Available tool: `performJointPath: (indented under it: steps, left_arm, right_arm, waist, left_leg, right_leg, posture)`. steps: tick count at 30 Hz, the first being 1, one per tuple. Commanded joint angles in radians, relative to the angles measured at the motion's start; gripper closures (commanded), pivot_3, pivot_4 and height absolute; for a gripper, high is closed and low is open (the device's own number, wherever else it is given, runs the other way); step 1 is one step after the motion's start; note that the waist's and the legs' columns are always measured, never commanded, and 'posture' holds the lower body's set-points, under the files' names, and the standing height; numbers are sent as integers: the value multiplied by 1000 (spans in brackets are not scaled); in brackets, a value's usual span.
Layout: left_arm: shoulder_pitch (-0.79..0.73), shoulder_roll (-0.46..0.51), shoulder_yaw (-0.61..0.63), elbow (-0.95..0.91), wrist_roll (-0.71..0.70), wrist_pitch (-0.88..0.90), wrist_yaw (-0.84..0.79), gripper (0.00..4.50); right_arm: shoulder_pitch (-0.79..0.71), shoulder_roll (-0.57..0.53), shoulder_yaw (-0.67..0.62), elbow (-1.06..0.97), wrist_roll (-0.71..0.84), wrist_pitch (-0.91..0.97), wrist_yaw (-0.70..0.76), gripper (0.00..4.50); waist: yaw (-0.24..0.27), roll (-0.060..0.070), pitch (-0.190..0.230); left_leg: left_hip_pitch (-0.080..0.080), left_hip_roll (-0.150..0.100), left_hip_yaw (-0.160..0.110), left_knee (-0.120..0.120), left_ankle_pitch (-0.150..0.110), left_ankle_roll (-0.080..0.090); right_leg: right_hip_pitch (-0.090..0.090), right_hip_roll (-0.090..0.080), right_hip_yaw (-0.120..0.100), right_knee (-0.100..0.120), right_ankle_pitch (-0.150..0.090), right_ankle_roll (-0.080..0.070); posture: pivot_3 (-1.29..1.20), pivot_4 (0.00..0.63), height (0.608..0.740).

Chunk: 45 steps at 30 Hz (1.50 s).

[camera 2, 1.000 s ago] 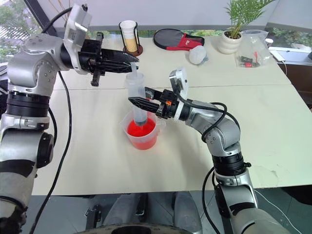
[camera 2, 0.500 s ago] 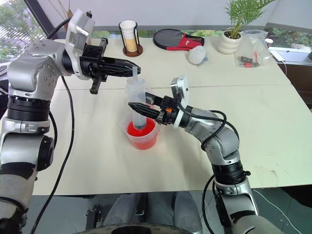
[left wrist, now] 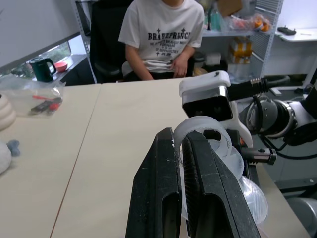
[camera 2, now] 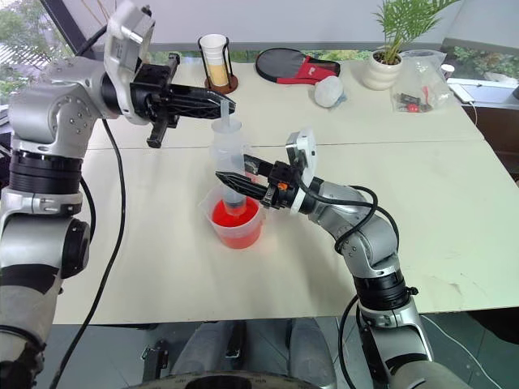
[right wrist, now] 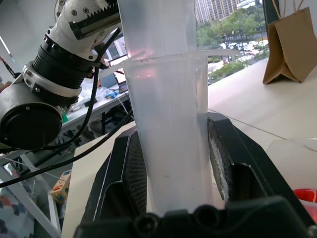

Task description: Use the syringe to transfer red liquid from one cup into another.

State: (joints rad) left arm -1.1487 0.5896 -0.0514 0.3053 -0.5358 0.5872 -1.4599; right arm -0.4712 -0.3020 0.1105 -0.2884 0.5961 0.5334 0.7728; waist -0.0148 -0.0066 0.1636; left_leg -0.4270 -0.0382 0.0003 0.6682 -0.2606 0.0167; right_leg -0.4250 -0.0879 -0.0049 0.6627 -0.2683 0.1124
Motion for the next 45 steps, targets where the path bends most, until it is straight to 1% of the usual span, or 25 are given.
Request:
performJointPath:
  steps: [1, 2, 3, 4, 7, 9, 14, 16, 18, 20, 22, 24, 26, 29, 31, 35, 40, 45]
  left_arm:
    - [-55, 22, 97, -18, -53, 11, 34, 4472]
    - [-45, 31, 90, -28, -57, 30, 21, 4472]
    - [-34, 39, 83, -40, -60, 46, 7, 3820]
    - [-23, 48, 77, -48, -56, 51, 4, 3527]
    - [1, 74, 74, -53, -39, 46, 12, 2135]
    - [27, 113, 68, -68, -41, 68, -22, 1280]
    - [109, 219, 60, -68, -38, 118, -68, 1280]
    - [153, 248, 59, -60, -22, 99, -73, 1280]
    - [177, 254, 66, -23, 10, 53, -37, 1280]
    - [159, 240, 86, 44, 37, 11, 20, 1280]
    - [133, 216, 102, 109, 63, -51, 77, 1280]
    - [119, 188, 96, 163, 97, -118, 107, 1280]
    - [111, 171, 88, 200, 121, -160, 116, 1280]
    - [90, 138, 96, 266, 146, -223, 148, 1280]
    - [77, 125, 101, 300, 155, -252, 156, 1280]
    - [-6, 93, 127, 449, 157, -311, 158, 1280]
    - [-154, 52, 124, 563, 163, -371, 110, 1280]
    - [-306, -4, 139, 702, 193, -470, 117, 1280]
  right_arm:
    - [14, -16, 54, 11, -17, 22, 31, 3100]
    - [6, -13, 43, 10, -10, 26, 24, 3100]
    - [-5, -8, 25, 7, 5, 36, 14, 3100]
    - [-22, -4, -1, 1, 32, 52, 1, 3100]
    - [-71, -12, -76, -41, 118, 118, -31, 3100]
    - [-90, -22, -115, -75, 174, 167, -54, 3100]
    - [-98, -43, -152, -126, 236, 228, -102, 3100]
    - [-101, -43, -164, -130, 256, 244, -123, 3100]
    - [-117, -40, -186, -125, 282, 259, -150, 3100]
    - [-169, -30, -226, -90, 313, 261, -181, 3100]
    - [-238, -34, -249, -26, 293, 224, -183, 3100]
    - [-326, -49, -231, 103, 213, 148, -136, 3100]
    - [-379, -53, -210, 201, 158, 91, -95, 3100]
    - [-458, -30, -163, 420, 42, -46, -21, 3100]
    - [-487, -17, -149, 515, -3, -108, 16, 3100]
    - [-534, 22, -124, 698, -82, -219, 81, 3100]
    - [-586, 54, -128, 824, -127, -287, 128, 3100]
    - [-610, 75, -133, 853, -141, -303, 155, 3100]
  waist:
    - [0, 0, 0]
    - [-1, 0, 0]
    - [-1, 0, 0]
    - [-1, 0, 0]
    - [-2, 0, 0]
    - [-2, 0, 0]
    - [-2, 0, 0]
    - [-2, 0, 0]
    - [4, 0, 0]
    - [5, -1, 1]
    - [4, -2, 1]
    - [4, -2, 1]
    - [3, -2, 1]
    - [-3, -2, 1]
    - [-4, -2, 1]
    - [-6, -2, 1]
    - [-3, -2, 1]
    - [-5, -2, 1]
  left_leg:
    - [0, 0, 0, 0, 0, 0]
    - [0, 0, 0, 0, 0, 0]
    - [0, 0, 0, 0, 0, 0]
    - [0, 0, 0, 0, 0, 0]
    - [0, 0, 0, 0, 0, 0]
    - [0, 0, -1, 0, 0, 0]
    - [0, 0, -1, 0, 0, 0]
    - [0, 0, -2, 0, 0, 0]
    - [0, 0, -2, 0, 0, 0]
    - [0, 0, -2, 0, 0, 0]
    - [0, 0, -2, 0, 0, 0]
    - [0, 0, -2, 1, 0, -1]
    - [1, -1, -2, 0, 0, -1]
    - [1, 0, -1, 0, 0, -1]
    - [1, 0, -1, 0, 1, -1]
    - [0, 0, -1, -1, 2, -3]
    - [-1, 0, -1, -1, 3, -5]
    - [-1, 0, -1, -1, 3, -5]
  right_leg:
    - [0, 0, 0, 0, 0, 0]
    - [0, 0, 0, 0, 0, 0]
    - [0, 0, 0, 0, 0, 0]
    - [0, 0, 0, 0, 0, 0]
    - [0, 0, 0, 0, 0, 0]
    - [0, 0, 0, 0, 0, 0]
    - [0, 0, 0, 0, 0, 0]
    - [0, 0, 0, 0, 0, 0]
    - [0, 0, 0, 0, 0, 0]
    - [1, 0, 0, 0, 0, 0]
    - [1, 0, 0, 0, 0, 0]
    - [1, 0, 0, 0, 0, 0]
    - [1, 0, 0, 1, 0, 0]
    - [1, 0, 0, 1, 0, 0]
    - [0, 0, 0, 1, 0, 0]
    - [0, 1, 0, 2, 0, 0]
    - [0, 1, 0, 2, 0, 0]
    - [0, 0, 0, 2, 0, 0]
  posture:
    - [0, 150, 740]
    - [0, 150, 740]
    - [0, 150, 740]
    - [0, 150, 740]
    - [0, 150, 740]
    - [0, 150, 740]
    - [0, 150, 740]
    - [0, 150, 740]
    - [0, 150, 740]
    - [0, 150, 740]
    - [0, 150, 740]
    - [0, 150, 740]
    - [0, 150, 740]
    - [0, 150, 740]
    - [0, 150, 740]
    - [0, 150, 740]
    - [0, 150, 740]
    - [0, 150, 740]
